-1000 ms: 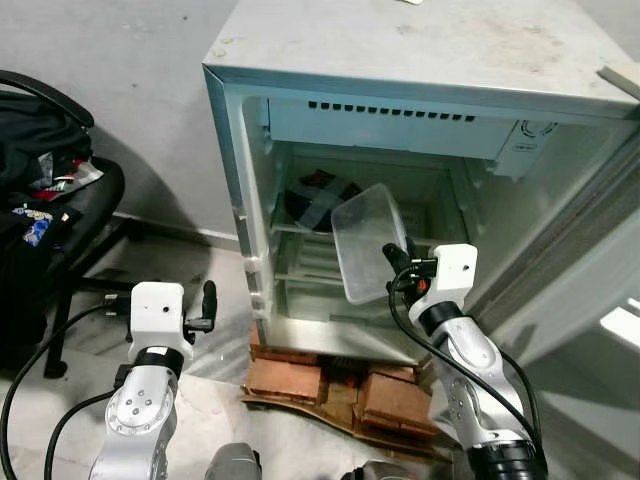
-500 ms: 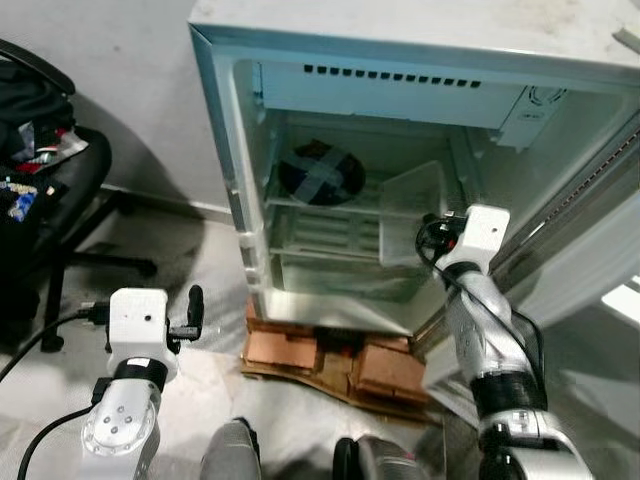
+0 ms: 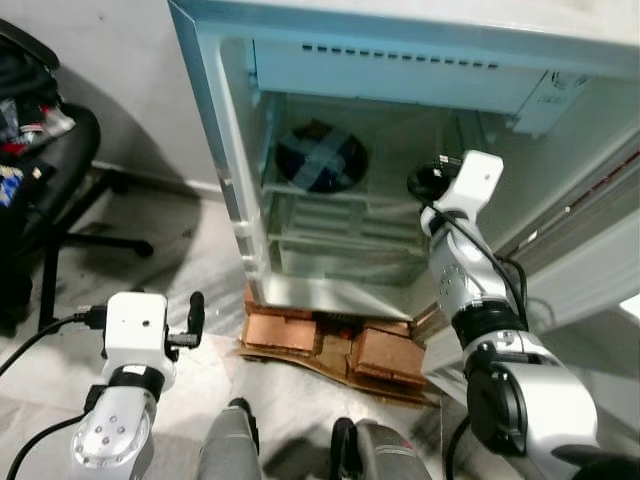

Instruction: Restocking fridge

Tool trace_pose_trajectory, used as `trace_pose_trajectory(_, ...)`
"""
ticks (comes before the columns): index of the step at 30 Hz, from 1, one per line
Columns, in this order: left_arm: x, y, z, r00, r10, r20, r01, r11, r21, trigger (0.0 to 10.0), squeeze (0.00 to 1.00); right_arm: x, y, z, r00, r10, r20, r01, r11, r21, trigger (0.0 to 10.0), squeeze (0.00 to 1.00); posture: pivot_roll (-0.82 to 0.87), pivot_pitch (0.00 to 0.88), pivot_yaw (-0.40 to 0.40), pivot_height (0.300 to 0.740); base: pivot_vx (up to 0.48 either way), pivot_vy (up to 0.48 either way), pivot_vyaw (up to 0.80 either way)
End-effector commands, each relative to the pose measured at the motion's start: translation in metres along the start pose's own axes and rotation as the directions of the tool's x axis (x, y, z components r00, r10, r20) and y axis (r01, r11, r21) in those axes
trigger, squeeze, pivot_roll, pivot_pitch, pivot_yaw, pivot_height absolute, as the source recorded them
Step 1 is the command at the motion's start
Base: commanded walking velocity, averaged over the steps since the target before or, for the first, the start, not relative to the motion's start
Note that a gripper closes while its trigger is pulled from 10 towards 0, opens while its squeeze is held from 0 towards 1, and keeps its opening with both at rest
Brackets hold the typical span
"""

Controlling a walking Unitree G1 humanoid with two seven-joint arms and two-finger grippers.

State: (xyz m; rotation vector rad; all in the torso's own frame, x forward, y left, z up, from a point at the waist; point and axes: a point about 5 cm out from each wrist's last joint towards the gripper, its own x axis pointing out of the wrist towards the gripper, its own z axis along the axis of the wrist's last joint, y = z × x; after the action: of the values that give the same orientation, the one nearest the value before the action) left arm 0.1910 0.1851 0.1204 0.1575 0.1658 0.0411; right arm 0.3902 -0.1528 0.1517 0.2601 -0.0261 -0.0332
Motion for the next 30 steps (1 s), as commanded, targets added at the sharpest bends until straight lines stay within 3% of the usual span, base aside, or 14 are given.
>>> trace_pose_trajectory(1, -0.006, 0.002, 0.003, 1.0, -0.006, -0.013, 0.007, 1.0, 0.008, 10.0, 0.0, -0.002, -0.003, -0.014, 0.997, -0.01, -0.076, 0.01, 1.0, -0.001, 10.0, 0.0, 0.39, 0.356, -0.058, 0.74, 0.0, 0.0, 0.0)
trace_pose_trajectory(5, -0.015, 0.008, 0.001, 0.999, 0.024, -0.039, -0.023, 1.0, 0.016, 10.0, 0.0, 0.005, 0.004, -0.007, 0.997, -0.005, -0.079, 0.005, 1.0, 0.007, 10.0, 0.0, 0.4, 0.371, -0.057, 0.74, 0.0, 0.0, 0.0)
trace_pose_trajectory(8, -0.024, 0.008, 0.001, 0.998, 0.039, -0.054, -0.039, 0.999, 0.014, 10.0, 0.0, 0.01, 0.014, 0.005, 0.999, -0.014, -0.04, 0.01, 0.994, -0.107, 10.0, 0.0, 0.41, 0.381, -0.057, 0.74, 0.0, 0.0, 0.0)
trace_pose_trajectory(10, -0.025, 0.005, 0.001, 0.998, 0.033, -0.054, -0.033, 0.999, 0.013, 10.0, 0.0, 0.011, 0.016, 0.006, 0.999, -0.011, -0.04, 0.008, 0.997, -0.076, 10.0, 0.0, 0.41, 0.381, -0.057, 0.74, 0.0, 0.0, 0.0)
trace_pose_trajectory(15, -0.024, 0.002, 0.006, 0.998, 0.025, -0.052, -0.024, 1.0, 0.014, 10.0, 0.0, 0.015, 0.027, 0.016, 1.0, 0.015, -0.012, -0.016, 0.99, -0.14, 10.0, 0.0, 0.42, 0.382, -0.052, 0.74, 0.0, 0.0, 0.0)
trace_pose_trajectory(16, -0.023, 0.003, 0.006, 0.998, 0.026, -0.052, -0.025, 1.0, 0.015, 10.0, 0.0, 0.016, 0.028, 0.019, 1.0, 0.018, 0.002, -0.018, 0.986, -0.163, 10.0, 1.0, 0.42, 0.38, -0.052, 0.74, 0.0, 0.0, 0.0)
trace_pose_trajectory(24, -0.017, 0.003, 0.008, 0.998, 0.037, -0.043, -0.036, 0.999, 0.016, 10.0, 0.0, 0.02, 0.035, 0.036, 0.995, 0.054, 0.085, -0.02, 0.931, -0.364, 10.0, 1.0, 0.4, 0.371, -0.062, 0.74, 0.0, 0.0, 0.0)
trace_pose_trajectory(30, -0.015, 0.002, 0.009, 0.998, 0.048, -0.046, -0.047, 0.999, 0.014, 10.0, 0.0, 0.021, 0.035, 0.041, 0.991, 0.057, 0.118, 0.002, 0.894, -0.449, 10.0, 1.0, 0.4, 0.367, -0.069, 0.74, 0.0, 0.0, 0.0)
